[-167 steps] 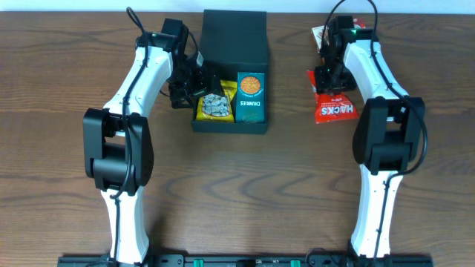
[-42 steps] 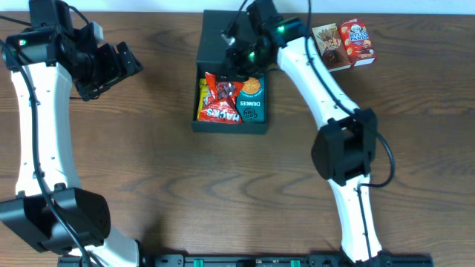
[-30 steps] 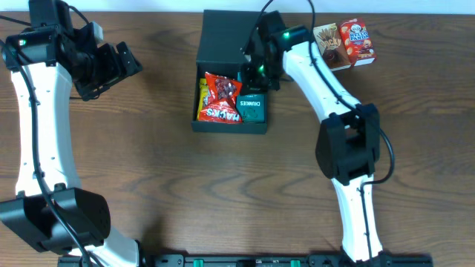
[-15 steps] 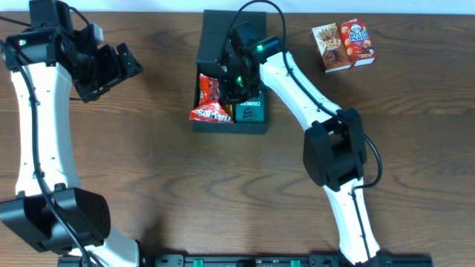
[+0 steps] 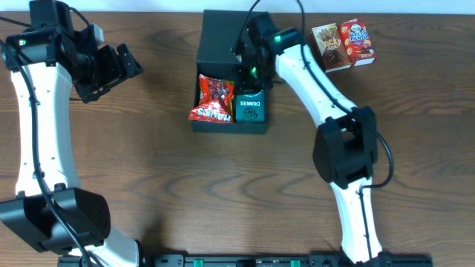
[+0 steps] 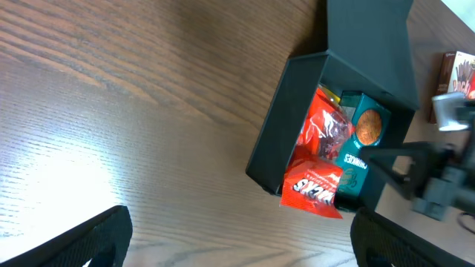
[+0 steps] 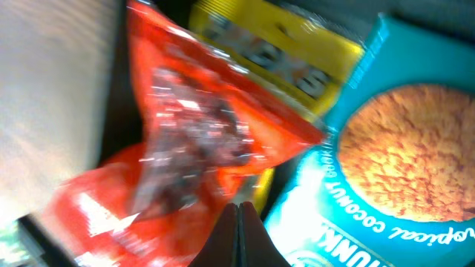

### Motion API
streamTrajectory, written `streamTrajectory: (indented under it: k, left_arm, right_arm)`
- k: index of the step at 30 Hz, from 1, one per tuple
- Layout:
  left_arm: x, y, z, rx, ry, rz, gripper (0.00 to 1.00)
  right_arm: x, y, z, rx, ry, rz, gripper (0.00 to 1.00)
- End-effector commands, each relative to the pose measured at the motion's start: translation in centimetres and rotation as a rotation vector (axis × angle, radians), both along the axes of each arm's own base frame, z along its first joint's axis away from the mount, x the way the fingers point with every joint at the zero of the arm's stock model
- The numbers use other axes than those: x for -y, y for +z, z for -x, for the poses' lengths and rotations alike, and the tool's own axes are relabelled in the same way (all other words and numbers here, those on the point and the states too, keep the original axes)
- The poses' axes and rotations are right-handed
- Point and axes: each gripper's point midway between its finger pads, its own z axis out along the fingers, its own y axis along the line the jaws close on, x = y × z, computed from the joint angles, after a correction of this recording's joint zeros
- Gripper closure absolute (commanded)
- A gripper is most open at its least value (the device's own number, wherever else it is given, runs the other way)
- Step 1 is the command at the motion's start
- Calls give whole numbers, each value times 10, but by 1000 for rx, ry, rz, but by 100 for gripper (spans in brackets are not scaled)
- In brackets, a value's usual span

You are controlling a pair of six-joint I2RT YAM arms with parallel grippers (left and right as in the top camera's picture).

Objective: Pack container
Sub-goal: 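Press and tuck the red bag deeper into the box with right gripper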

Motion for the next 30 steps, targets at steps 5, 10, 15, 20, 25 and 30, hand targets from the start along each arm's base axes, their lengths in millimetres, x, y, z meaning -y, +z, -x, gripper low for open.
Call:
streamTrajectory:
  k: [5, 10, 15, 20, 25, 30]
  left_arm:
    - [-3, 12, -1, 44, -12, -26, 5]
    - [-3, 12, -1, 43, -12, -26, 5]
    - [-3, 12, 0, 39, -12, -25, 5]
    - [-3, 12, 0, 39, -12, -26, 5]
    - [-3, 12, 0, 40, -12, -27, 5]
    - [-4, 12, -1, 43, -11, -30, 5]
  right_arm:
    - [-39, 51, 19, 68, 167, -196, 99]
    - [-51, 27, 27, 24, 197, -182, 99]
    - [-51, -5, 29, -38, 192, -155, 99]
    - [-50, -33, 36, -105, 192, -127, 99]
    - [-51, -50, 40, -136, 196, -109, 99]
    - [-45, -61, 37, -99, 193, -11, 99]
